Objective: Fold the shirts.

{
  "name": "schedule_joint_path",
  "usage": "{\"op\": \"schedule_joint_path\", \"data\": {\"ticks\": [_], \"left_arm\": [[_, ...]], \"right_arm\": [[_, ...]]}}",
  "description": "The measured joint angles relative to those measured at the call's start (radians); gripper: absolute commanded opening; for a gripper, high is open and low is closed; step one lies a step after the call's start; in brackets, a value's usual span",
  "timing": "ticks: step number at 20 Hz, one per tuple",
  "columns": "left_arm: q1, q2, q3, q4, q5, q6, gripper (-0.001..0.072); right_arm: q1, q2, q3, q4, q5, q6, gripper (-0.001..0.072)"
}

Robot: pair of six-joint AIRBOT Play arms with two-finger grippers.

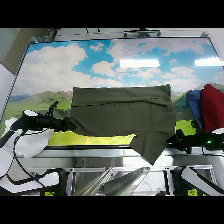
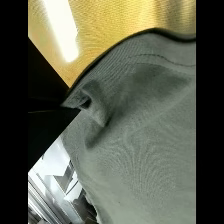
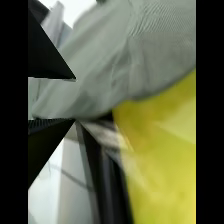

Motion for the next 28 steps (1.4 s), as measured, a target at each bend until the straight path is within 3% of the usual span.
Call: {"op": "schedule_joint_path", "data": {"ticks": [8, 9, 10, 16, 22, 28], "left_arm": [[0.000, 0.000, 0.000, -0.002, 0.007, 0.000, 0.0026], [0.000, 0.000, 0.000, -0.002, 0.007, 0.000, 0.0026], [0.000, 0.000, 0.000, -0.002, 0.008, 0.000, 0.0026], [0.012, 0.000, 0.000, -0.002, -0.027, -0.006, 0.0026], [0.111, 0.023, 0.001, 0.000, -0.119, -0.095, 0.0026], [0.119, 0.175, 0.146, 0.000, -0.150, -0.213, 0.0028]], "right_arm": [[0.039, -0.037, -0.015, 0.070, -0.032, -0.056, 0.0290], [0.065, -0.039, -0.016, 0.082, -0.046, -0.059, 0.0199], [0.092, -0.039, -0.016, 0.087, -0.064, -0.060, 0.0024], [0.166, -0.040, 0.038, 0.084, -0.062, -0.058, 0.0023], [0.134, 0.009, 0.229, 0.032, 0.064, 0.029, 0.0022], [0.258, 0.018, 0.469, 0.175, 0.043, 0.052, 0.0022]]}}
